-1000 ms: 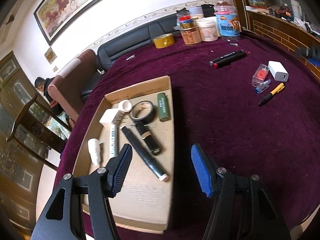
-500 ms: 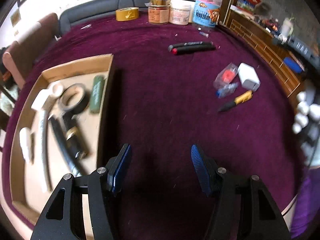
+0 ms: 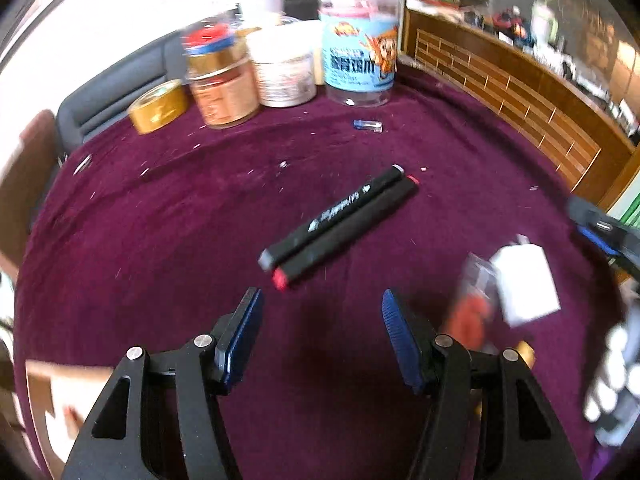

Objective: Organize rigid objects
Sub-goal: 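Grasp the black red-capped marker with the left gripper, then lift the black marker off the table with the left gripper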

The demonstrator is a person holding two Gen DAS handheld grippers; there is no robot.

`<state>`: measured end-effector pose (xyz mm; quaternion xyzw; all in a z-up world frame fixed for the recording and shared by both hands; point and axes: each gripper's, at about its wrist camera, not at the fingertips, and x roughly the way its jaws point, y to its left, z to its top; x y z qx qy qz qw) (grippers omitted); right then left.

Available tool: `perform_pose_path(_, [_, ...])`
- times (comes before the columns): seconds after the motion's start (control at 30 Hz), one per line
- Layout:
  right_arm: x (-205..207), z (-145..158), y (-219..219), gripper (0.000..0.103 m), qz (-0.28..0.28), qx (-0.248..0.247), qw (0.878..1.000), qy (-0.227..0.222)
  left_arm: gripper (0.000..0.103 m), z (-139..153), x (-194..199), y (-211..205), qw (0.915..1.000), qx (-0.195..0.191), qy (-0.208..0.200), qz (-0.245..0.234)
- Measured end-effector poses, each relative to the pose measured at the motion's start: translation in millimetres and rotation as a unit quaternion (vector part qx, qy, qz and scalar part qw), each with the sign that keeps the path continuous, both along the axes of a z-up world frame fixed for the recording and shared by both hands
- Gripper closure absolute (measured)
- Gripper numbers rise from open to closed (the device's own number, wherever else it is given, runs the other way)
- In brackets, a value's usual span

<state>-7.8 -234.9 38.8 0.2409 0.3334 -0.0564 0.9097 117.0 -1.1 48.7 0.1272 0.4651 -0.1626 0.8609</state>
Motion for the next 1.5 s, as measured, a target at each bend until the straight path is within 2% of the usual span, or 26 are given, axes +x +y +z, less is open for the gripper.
perform_pose_path(0.1, [3.0, -1.5, 1.8, 0.021, 0.006, 0.003, 1.000, 0.002, 0.048, -14.6, 22.4, -22.9, 0.9981, 0.051, -0.020, -0.030])
perform_pose_path(0.2, [6.0, -3.1, 2.0, 0.021, 0.008, 0.005, 1.000, 0.004, 0.047, -26.7, 39.7, -42.1, 0.9920, 0.107, -0.036, -0.056])
perform_pose_path(0.27, [6.8, -4.5, 1.0, 0.021, 0.008, 0.008, 1.000, 0.007, 0.047, -25.5, 43.8, -44.7, 0.9912, 0.111, -0.038, -0.062])
perform_pose_path(0.3, [7.6, -5.1, 0.2, 0.021, 0.009, 0.012, 1.000, 0.008, 0.051, -24.5, 45.8, -44.4, 0.9919, 0.108, -0.029, -0.059])
perform_pose_path(0.37, [8.8, -7.4, -2.0, 0.021, 0.011, 0.024, 1.000, 0.012, 0.073, -22.8, 45.8, -42.0, 0.9947, 0.082, -0.006, -0.062])
perform_pose_path(0.4, [9.3, -8.7, -3.1, 0.021, 0.011, 0.029, 0.999, 0.016, 0.079, -21.3, 41.9, -42.4, 0.9946, 0.082, -0.007, -0.064])
perform_pose_path(0.43, [9.1, -10.2, -4.4, 0.021, 0.011, 0.033, 0.999, 0.018, 0.079, -19.9, 34.9, -41.6, 0.9943, 0.085, -0.010, -0.064])
perform_pose_path(0.53, [7.5, -11.3, -7.4, 0.021, 0.004, 0.034, 0.999, 0.017, 0.083, -13.6, 9.4, -28.2, 0.9962, 0.061, -0.001, -0.063])
perform_pose_path(0.57, [7.5, -11.3, -7.6, 0.021, 0.002, 0.031, 0.999, 0.017, 0.091, -9.5, -4.2, -20.8, 0.9967, 0.054, -0.001, -0.061])
perform_pose_path(0.63, [8.0, -12.0, -7.2, 0.021, 0.000, 0.028, 0.999, 0.018, 0.092, -5.1, -26.1, -3.2, 0.9979, 0.020, 0.030, -0.055])
perform_pose_path(0.83, [9.8, -16.6, -4.5, 0.021, 0.005, 0.026, 0.999, 0.032, 0.092, 1.3, -126.4, 43.8, 0.9975, -0.019, 0.058, -0.035])
perform_pose_path(0.87, [9.2, -17.0, -3.7, 0.021, 0.007, 0.026, 0.999, 0.033, 0.091, 4.8, -136.7, 48.8, 0.9980, -0.027, 0.049, -0.031])
perform_pose_path(0.93, [8.5, -17.4, -1.0, 0.021, 0.011, 0.020, 0.999, 0.035, 0.079, 7.9, -148.8, 56.7, 0.9985, -0.033, 0.038, -0.022])
perform_pose_path(0.97, [7.6, -17.0, -0.3, 0.021, 0.010, 0.017, 0.999, 0.034, 0.065, 5.8, -148.8, 57.6, 0.9987, -0.032, 0.036, -0.015])
perform_pose_path(1.0, [6.4, -16.2, 0.6, 0.021, 0.009, 0.010, 0.999, 0.033, 0.060, 3.1, -147.5, 58.0, 0.9990, -0.029, 0.034, -0.007])
perform_pose_path(1.23, [7.8, -17.2, 2.3, 0.021, 0.006, -0.007, 0.999, 0.038, 0.060, -20.5, -142.7, 46.5, 0.9970, -0.039, 0.066, 0.009])
perform_pose_path(1.33, [8.0, -16.0, 3.6, 0.021, 0.007, -0.014, 0.999, 0.036, 0.045, -25.0, -146.6, 41.0, 0.9976, -0.046, 0.051, 0.010])
perform_pose_path(1.4, [7.5, -15.7, 3.1, 0.021, 0.004, -0.017, 0.999, 0.034, 0.027, -29.4, -152.5, 34.5, 0.9988, -0.045, 0.019, 0.005])
perform_pose_path(1.43, [7.6, -16.4, 2.7, 0.021, 0.003, -0.017, 0.999, 0.035, 0.021, -32.9, -156.0, 30.0, 0.9992, -0.040, 0.001, 0.000])
perform_pose_path(1.47, [8.0, -17.6, 2.2, 0.021, 0.002, -0.016, 0.999, 0.037, 0.019, -33.0, -157.0, 24.7, 0.9996, -0.027, -0.002, -0.003])
perform_pose_path(1.5, [8.6, -20.2, 0.3, 0.021, -0.001, -0.013, 0.999, 0.042, 0.016, -33.6, -155.4, 26.3, 0.9994, -0.032, 0.004, 0.010])
